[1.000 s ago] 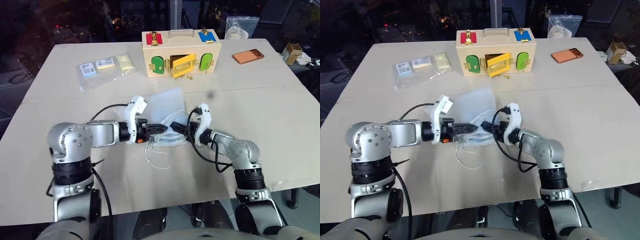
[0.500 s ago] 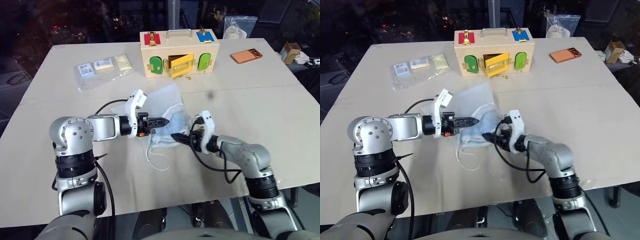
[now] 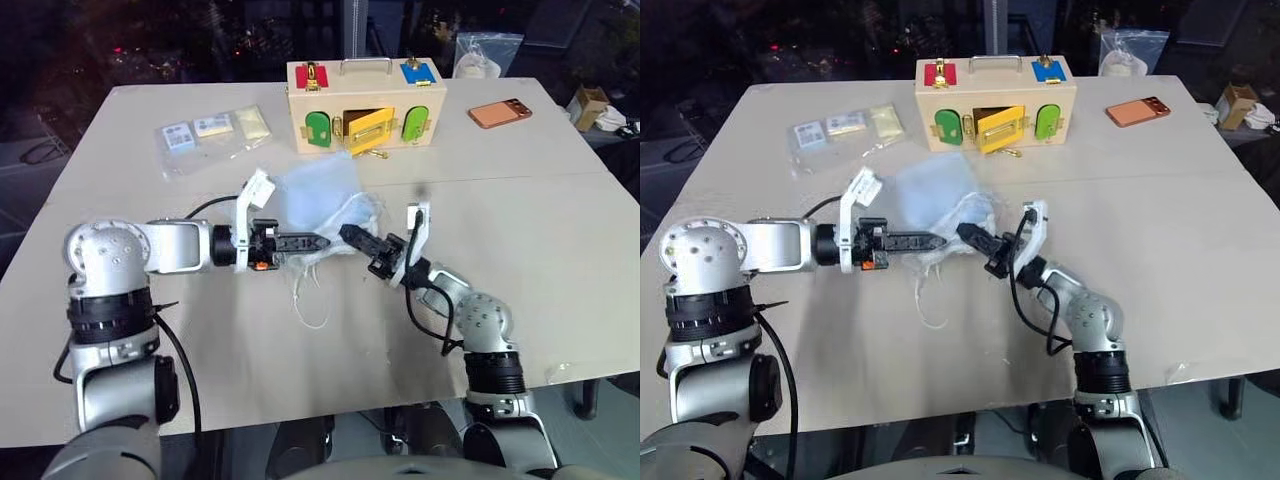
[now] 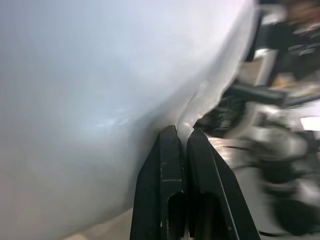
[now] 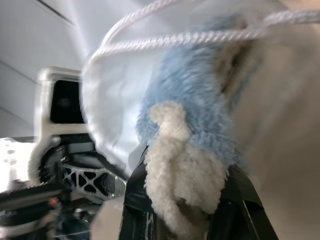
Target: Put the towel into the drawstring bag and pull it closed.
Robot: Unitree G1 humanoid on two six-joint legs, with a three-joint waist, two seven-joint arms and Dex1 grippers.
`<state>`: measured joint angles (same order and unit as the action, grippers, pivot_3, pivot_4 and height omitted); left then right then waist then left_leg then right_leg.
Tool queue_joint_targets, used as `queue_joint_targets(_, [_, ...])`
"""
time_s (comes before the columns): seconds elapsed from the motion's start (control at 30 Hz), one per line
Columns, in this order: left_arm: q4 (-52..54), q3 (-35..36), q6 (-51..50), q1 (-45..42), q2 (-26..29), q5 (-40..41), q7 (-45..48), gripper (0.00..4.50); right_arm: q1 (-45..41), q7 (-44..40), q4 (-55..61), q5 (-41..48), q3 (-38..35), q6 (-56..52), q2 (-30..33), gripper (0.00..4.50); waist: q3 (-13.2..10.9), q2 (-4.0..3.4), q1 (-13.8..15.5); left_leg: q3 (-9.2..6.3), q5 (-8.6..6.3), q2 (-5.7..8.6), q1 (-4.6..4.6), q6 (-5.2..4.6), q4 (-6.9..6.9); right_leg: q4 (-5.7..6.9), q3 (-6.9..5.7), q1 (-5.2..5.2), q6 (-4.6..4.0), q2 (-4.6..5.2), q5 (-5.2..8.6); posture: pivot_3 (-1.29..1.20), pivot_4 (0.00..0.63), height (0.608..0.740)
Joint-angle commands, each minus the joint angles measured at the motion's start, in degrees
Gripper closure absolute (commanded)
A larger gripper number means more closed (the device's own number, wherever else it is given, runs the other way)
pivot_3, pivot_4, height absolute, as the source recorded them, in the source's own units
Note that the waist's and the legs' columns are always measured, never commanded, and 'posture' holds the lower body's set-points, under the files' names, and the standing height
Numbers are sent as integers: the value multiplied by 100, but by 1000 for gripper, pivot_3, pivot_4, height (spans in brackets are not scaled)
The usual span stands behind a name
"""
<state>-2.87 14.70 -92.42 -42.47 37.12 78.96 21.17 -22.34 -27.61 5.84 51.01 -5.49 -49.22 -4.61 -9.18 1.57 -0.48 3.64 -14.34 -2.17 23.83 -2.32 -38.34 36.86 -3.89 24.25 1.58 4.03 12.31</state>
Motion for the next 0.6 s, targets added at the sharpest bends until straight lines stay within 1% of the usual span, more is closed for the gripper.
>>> queue_joint_targets(0.03, [-733, -54, -8, -818, 207, 1255, -622, 4500, -163, 255, 1073, 1061, -354, -481, 319, 4488, 0, 0, -9, -3, 0, 2, 1, 0, -1, 0, -2, -1, 0, 1, 0, 0, 150, 740])
queue_joint_targets(0.1, [-975, -62, 22, -960, 234, 1259, -973, 4500, -152, 394, 1296, 1327, -444, -651, 555, 4488, 2, -3, -35, 1, -1, 7, -10, -1, 1, -2, 3, -8, 1, 1, 0, 0, 150, 740])
queue_joint_targets(0.2, [-665, -476, -3, -594, 336, 1012, -1212, 4500, -18, 515, 1247, 1196, -304, -802, 878, 4488, 2, -3, -63, 11, 0, 4, -19, 0, 6, -1, 11, -9, 2, -6, 0, 0, 150, 740])
queue_joint_targets(0.23, [-584, -612, -8, -426, 301, 1112, -1276, 4500, 72, 535, 1118, 1059, -199, -812, 928, 4488, 2, -3, -62, 11, 0, 3, -19, 0, 7, 0, 11, -8, 1, -7, 0, 0, 150, 740])
queue_joint_targets(0.3, [-518, -817, 6, -114, 99, 1512, -1432, 4500, 316, 488, 822, 526, 231, -675, 1051, 4488, 3, -3, -48, 12, 0, 2, -19, 1, 12, 2, 13, -5, 1, -8, 1, 0, 150, 740])
queue_joint_targets(0.37, [-299, -1021, 75, 132, -47, 1667, -1627, 4500, 521, 523, 544, 112, 542, -552, 1088, 4488, 3, -2, -35, 12, 0, 0, -14, 1, 11, 0, 12, -3, 0, -8, 1, 0, 150, 740])
queue_joint_targets(0.43, [-205, -1235, 173, 272, -15, 1927, -1817, 4500, 731, 458, 577, -134, 799, -553, 1232, 4488, 0, -2, -27, 14, 0, 2, -7, 0, 6, -2, 14, 0, 1, -3, 1, 0, 150, 740])
queue_joint_targets(0.5, [-216, -1315, 239, 206, 105, 2134, -1798, 4500, 916, 487, 919, 2, 784, -759, 1337, 4488, 2, 1, -25, 18, 0, 4, -8, -1, 2, -2, 19, 0, 1, -2, 1, 0, 150, 740])
queue_joint_targets(0.6, [-707, -1490, 327, -98, 293, 2574, -1768, 4500, 1114, 721, 1586, 877, 265, -1226, 1480, 4488, 2, 2, 7, 15, -1, 5, -8, -2, 0, -2, 16, -2, 0, -2, 1, 0, 150, 740])
